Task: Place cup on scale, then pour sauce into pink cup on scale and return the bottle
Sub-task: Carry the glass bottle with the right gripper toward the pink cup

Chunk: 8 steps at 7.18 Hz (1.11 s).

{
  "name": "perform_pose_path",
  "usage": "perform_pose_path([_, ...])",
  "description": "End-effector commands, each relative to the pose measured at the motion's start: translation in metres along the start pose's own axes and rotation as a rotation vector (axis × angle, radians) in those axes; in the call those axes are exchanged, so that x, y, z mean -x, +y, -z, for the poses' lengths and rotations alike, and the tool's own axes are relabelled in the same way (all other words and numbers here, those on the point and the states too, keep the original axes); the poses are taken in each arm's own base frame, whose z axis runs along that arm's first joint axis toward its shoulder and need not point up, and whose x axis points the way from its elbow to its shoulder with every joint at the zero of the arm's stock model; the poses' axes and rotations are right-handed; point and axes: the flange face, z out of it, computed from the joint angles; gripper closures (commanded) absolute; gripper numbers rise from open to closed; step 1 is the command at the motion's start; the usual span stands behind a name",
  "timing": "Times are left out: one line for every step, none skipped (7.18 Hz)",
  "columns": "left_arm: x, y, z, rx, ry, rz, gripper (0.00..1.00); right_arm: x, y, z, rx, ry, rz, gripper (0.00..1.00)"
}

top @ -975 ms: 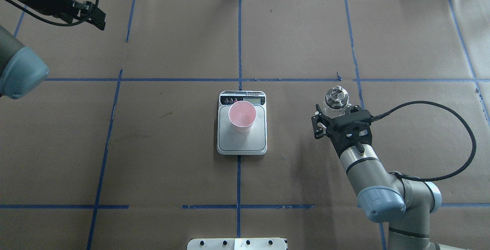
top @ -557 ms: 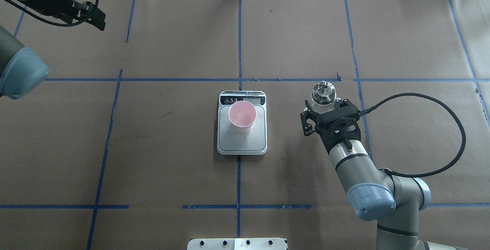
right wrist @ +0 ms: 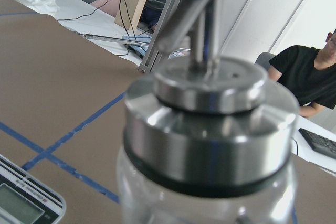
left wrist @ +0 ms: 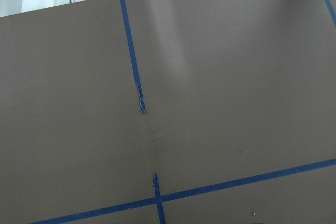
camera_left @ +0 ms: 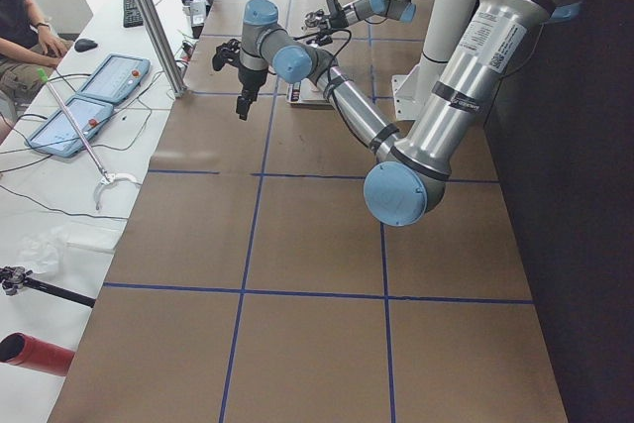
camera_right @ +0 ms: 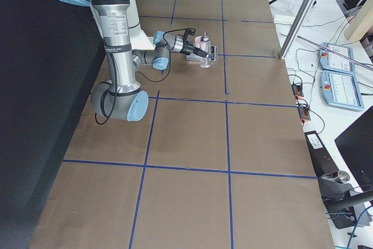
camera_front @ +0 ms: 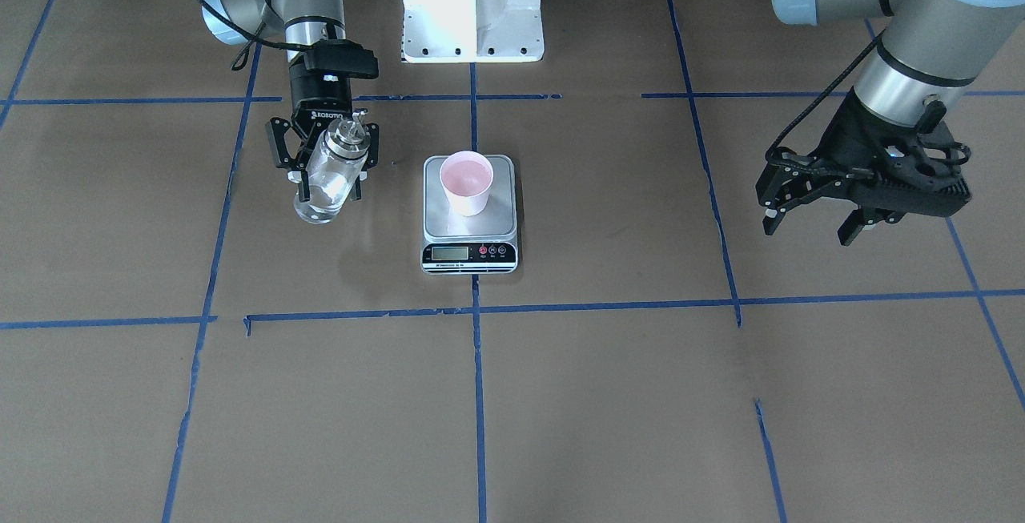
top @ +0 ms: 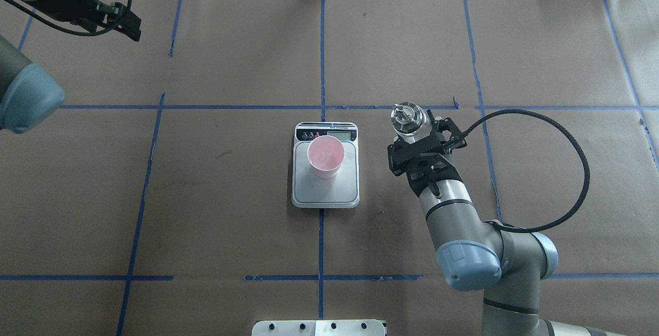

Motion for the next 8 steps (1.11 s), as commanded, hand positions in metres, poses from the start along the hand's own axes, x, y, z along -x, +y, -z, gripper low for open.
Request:
perform_pose_path([0.0, 0.0, 0.0, 0.001, 0.001, 0.0, 0.13, 0.002, 0.006, -0.005, 0.04, 0.073, 0.37, 1.0])
perform_pose_path([0.0, 0.0, 0.0, 0.0, 0.002, -0.001, 0.13, 0.002, 0.007, -0.005, 0.046, 0.07, 0.473, 1.0])
perform_pose_path([0.001, 0.0, -0.002, 0.003, -0.001, -0.002, 0.13, 0.004, 0.006, -0.004, 0.05, 0.058, 0.553, 1.0])
perform_pose_path([0.001, 0.0, -0.002, 0.003, -0.001, -0.003, 0.13, 0.011, -0.008, -0.005, 0.05, 0.057, 0.633, 1.0])
perform_pose_path([0.002, 0.0, -0.002, 0.005, 0.0, -0.004, 0.12, 0.017, -0.015, -0.006, 0.067, 0.065, 0.679, 1.0])
perform_pose_path([0.002, 0.0, -0.002, 0.005, 0.0, -0.006, 0.12, 0.027, -0.029, -0.007, 0.087, 0.074, 0.716, 1.0])
perform_pose_path([0.001, 0.0, -0.002, 0.003, -0.001, -0.006, 0.12, 0.032, -0.03, -0.008, 0.113, 0.086, 0.766, 1.0])
perform_pose_path([0.002, 0.0, -0.002, 0.004, -0.001, -0.006, 0.12, 0.033, -0.031, -0.009, 0.123, 0.105, 0.793, 1.0])
